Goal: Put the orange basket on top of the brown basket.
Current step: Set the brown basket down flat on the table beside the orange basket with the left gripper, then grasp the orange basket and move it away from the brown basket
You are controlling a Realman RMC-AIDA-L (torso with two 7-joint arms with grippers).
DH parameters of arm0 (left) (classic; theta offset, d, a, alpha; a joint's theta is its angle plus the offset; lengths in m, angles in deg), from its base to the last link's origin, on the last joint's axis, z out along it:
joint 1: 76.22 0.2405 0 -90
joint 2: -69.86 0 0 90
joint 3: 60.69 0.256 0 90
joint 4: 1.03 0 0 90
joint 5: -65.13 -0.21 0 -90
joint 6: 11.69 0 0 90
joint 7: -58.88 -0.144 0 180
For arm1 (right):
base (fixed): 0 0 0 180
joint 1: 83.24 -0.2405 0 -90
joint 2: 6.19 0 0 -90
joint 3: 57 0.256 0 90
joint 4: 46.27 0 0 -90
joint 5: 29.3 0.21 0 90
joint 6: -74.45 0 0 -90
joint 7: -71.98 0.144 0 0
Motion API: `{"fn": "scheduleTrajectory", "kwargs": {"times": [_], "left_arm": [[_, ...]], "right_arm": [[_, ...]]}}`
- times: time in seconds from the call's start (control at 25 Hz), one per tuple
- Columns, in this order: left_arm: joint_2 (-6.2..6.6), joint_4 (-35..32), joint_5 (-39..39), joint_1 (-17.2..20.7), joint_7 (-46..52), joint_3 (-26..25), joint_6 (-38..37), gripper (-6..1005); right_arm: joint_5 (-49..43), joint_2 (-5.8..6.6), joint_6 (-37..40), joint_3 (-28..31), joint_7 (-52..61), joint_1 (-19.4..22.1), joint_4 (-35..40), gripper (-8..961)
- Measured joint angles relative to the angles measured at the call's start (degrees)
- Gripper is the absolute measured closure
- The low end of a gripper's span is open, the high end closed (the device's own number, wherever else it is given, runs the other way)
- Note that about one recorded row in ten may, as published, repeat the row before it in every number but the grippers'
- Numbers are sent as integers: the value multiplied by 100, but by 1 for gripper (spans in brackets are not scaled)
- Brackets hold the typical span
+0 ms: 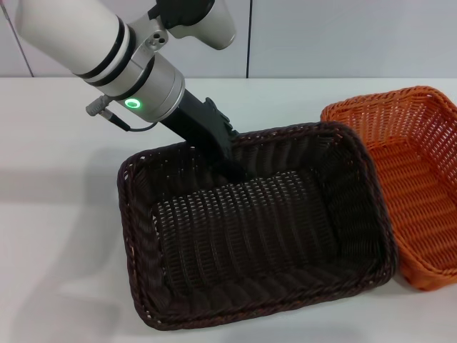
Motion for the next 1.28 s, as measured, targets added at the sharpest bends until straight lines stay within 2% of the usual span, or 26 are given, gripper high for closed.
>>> {"fn": "scheduleTrajectory", "kwargs": {"times": [0.32, 0.52, 0.64, 0.84, 0.96, 1.12, 1.2, 1.24, 1.28], "left_arm": [[-1, 2, 6, 163, 4, -46, -167, 275], [1, 36, 8, 185, 4, -60, -181, 197], [-21, 320, 60, 313, 4, -65, -342, 197], [-24, 368, 185, 357, 4, -65, -394, 197], [-12, 421, 634, 552, -45, -95, -641, 197], [-10, 436, 775, 600, -86, -121, -678, 197], [-22, 440, 2005, 1017, -564, -367, -1029, 197], [-22, 440, 2005, 1017, -564, -367, -1029, 197], [-22, 440, 2005, 1017, -564, -367, -1029, 197]], "right_arm": [[0, 2, -1, 1, 54, -18, 9, 347], [0, 3, -1, 0, 55, -14, 14, 350], [0, 3, -1, 0, 55, -13, 5, 351], [0, 3, -1, 0, 55, -12, 4, 354], [-7, 4, -2, -5, 174, -5, 44, 356], [-277, 36, -48, -145, 1118, 114, 450, 358], [-626, 45, -54, -236, 1775, 242, 858, 359], [-1034, 54, -36, -287, 2449, 363, 1307, 360], [-1034, 54, -36, -287, 2449, 363, 1307, 360]]}}
